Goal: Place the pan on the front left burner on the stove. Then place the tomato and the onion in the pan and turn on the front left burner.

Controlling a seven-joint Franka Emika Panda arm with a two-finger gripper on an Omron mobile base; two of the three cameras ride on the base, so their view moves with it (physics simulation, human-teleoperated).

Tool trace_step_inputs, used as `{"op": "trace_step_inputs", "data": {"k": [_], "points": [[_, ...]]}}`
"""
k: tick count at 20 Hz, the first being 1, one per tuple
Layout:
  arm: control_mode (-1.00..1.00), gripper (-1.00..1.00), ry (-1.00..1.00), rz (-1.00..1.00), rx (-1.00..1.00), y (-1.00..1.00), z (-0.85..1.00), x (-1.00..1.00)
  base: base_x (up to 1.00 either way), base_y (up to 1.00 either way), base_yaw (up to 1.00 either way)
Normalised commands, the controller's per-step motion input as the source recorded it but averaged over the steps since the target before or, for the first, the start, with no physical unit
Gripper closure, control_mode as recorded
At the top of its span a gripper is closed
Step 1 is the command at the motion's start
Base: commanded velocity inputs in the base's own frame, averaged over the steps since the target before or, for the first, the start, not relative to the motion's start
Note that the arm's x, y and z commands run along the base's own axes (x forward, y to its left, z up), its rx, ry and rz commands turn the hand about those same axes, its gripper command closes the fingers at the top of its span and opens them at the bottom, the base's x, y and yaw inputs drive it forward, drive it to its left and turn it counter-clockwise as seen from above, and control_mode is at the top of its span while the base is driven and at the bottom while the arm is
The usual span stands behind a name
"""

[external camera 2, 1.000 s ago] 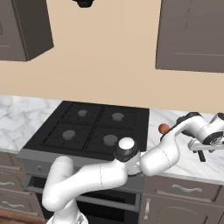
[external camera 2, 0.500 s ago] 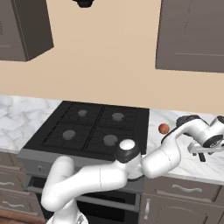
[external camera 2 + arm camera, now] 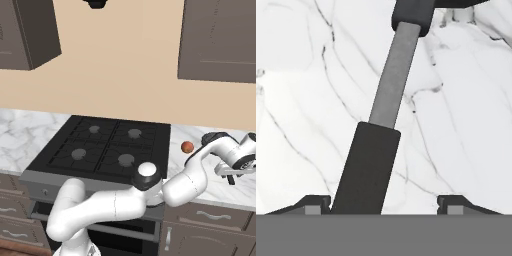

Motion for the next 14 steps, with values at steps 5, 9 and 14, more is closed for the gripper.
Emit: {"op": "trace_step_inputs", "data": {"k": [5, 9, 14], "points": [[-1.0, 1.0, 0.0, 0.0, 0.0, 0.0, 0.0, 0.0, 0.0, 0.0, 0.0], [-1.0, 1.0, 0.0, 0.0, 0.0, 0.0, 0.0, 0.0, 0.0, 0.0, 0.0], [-1.0, 1.0, 0.0, -0.05, 0.0, 0.06, 0.01, 0.0, 0.0, 0.0, 0.0]]}}
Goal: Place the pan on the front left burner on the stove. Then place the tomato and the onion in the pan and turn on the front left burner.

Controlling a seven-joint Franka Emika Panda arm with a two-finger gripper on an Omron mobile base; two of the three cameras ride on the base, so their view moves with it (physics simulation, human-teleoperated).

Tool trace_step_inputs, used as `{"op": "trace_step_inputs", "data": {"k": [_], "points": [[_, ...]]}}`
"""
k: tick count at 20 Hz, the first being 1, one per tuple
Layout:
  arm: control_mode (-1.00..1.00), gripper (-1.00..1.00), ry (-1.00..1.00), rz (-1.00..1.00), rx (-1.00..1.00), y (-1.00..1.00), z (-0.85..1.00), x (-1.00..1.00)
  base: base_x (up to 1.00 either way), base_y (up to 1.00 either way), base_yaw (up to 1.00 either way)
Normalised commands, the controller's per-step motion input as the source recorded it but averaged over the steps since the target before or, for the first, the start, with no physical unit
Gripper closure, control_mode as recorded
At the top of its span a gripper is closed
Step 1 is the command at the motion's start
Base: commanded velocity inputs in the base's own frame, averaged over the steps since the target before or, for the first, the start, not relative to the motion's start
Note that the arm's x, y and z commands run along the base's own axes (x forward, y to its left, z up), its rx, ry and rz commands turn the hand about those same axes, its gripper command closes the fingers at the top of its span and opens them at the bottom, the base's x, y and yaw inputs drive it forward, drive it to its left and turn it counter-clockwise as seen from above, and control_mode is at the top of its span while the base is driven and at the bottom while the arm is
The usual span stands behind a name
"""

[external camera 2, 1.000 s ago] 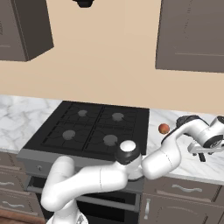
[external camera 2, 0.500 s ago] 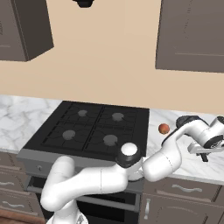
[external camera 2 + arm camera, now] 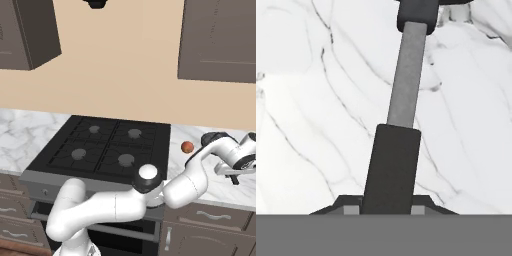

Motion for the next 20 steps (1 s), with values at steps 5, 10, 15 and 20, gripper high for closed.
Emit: {"op": "trace_step_inputs", "data": {"k": [5, 10, 15, 20], "points": [[-1.0, 1.0, 0.0, -0.08, 0.0, 0.13, 0.21, 0.0, 0.0, 0.0, 0.0], [-1.0, 1.0, 0.0, -0.09, 0.0, 0.2, 0.33, 0.0, 0.0, 0.0, 0.0], [-1.0, 1.0, 0.0, -0.09, 0.0, 0.11, 0.15, 0.0, 0.0, 0.0, 0.0], [-1.0, 1.0, -0.02, -0.09, 0.05, 0.01, 0.0, 0.05, 0.0, 0.0, 0.0]]}}
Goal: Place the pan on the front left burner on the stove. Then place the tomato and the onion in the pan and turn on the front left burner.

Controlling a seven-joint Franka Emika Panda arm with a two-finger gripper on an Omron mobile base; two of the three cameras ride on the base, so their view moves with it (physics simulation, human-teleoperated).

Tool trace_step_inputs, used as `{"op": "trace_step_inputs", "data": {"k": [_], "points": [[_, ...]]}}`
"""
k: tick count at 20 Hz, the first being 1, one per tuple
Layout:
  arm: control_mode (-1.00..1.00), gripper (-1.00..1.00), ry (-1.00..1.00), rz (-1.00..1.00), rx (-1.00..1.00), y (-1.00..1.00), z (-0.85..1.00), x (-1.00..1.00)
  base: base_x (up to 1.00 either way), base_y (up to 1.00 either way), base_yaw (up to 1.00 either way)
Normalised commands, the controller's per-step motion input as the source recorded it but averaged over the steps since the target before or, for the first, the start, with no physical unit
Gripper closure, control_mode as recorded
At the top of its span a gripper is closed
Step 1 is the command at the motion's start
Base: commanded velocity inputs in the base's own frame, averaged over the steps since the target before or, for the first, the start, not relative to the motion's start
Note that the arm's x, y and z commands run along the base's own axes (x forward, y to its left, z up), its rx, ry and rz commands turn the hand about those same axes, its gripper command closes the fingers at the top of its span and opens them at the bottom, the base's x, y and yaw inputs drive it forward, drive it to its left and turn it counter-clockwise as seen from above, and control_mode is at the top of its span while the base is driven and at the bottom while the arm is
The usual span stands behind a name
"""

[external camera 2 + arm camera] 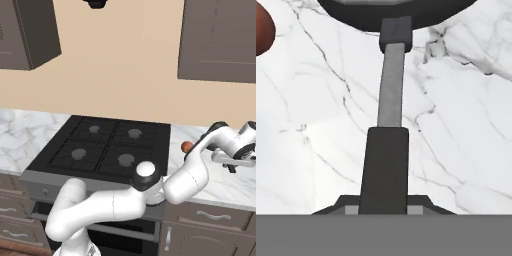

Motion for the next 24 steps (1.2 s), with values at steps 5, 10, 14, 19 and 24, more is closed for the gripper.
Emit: {"op": "trace_step_inputs", "data": {"k": [5, 10, 14, 19, 24], "points": [[-1.0, 1.0, -0.08, -0.08, 0.13, 0.0, 0.0, 0.05, 0.0, 0.0, 0.0], [-1.0, 1.0, -0.12, -0.07, 0.11, 0.0, 0.0, 0.06, 0.0, 0.0, 0.0], [-1.0, 1.0, -0.08, -0.04, 0.07, 0.0, 0.01, 0.05, 0.0, 0.0, 0.0], [-1.0, 1.0, -0.05, -0.05, 0.03, 0.06, 0.08, 0.11, 0.0, 0.0, 0.0], [-1.0, 1.0, -0.07, -0.06, 0.01, 0.07, 0.19, 0.14, 0.0, 0.0, 0.0]]}}
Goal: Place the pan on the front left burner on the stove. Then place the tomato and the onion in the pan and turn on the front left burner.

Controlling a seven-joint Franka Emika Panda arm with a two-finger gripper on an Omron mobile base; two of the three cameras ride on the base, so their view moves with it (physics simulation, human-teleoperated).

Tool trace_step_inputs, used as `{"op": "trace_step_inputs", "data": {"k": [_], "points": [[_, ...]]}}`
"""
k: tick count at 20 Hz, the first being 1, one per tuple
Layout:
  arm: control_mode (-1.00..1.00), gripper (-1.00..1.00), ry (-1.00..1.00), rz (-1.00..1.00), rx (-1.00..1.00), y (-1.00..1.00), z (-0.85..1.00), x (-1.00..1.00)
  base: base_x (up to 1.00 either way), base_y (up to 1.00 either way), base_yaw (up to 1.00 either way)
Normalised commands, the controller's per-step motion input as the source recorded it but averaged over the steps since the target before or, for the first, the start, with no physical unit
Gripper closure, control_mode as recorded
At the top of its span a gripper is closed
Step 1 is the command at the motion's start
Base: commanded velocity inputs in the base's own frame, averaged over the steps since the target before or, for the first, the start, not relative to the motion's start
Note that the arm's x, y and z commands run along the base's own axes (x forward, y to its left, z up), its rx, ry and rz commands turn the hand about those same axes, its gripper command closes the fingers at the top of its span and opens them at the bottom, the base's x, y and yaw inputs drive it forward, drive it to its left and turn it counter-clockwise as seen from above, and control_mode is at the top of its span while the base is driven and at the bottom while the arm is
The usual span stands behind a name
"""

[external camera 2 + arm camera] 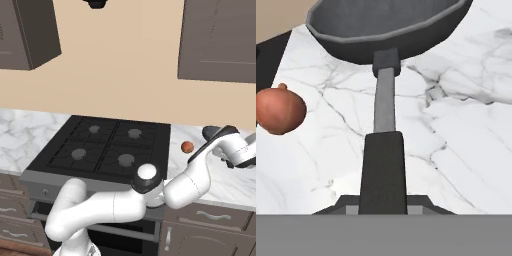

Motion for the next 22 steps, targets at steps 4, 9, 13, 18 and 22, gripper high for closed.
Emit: {"op": "trace_step_inputs", "data": {"k": [4, 9, 13, 18, 22], "points": [[-1.0, 1.0, -0.08, -0.04, 0.0, 0.11, 0.21, 0.08, 0.0, 0.0, 0.0], [-1.0, 1.0, 0.0, 0.0, 0.0, 0.26, 0.22, 0.0, 0.0, 0.0, 0.0], [-1.0, 1.0, 0.0, 0.0, -0.01, 0.4, 0.24, -0.01, 0.0, 0.0, 0.0], [-1.0, 1.0, 0.0, 0.0, -0.02, 0.38, 0.24, -0.08, 0.0, 0.0, 0.0], [-1.0, 1.0, -0.02, 0.0, 0.0, 0.4, 0.06, -0.21, 0.0, 0.0, 0.0]]}}
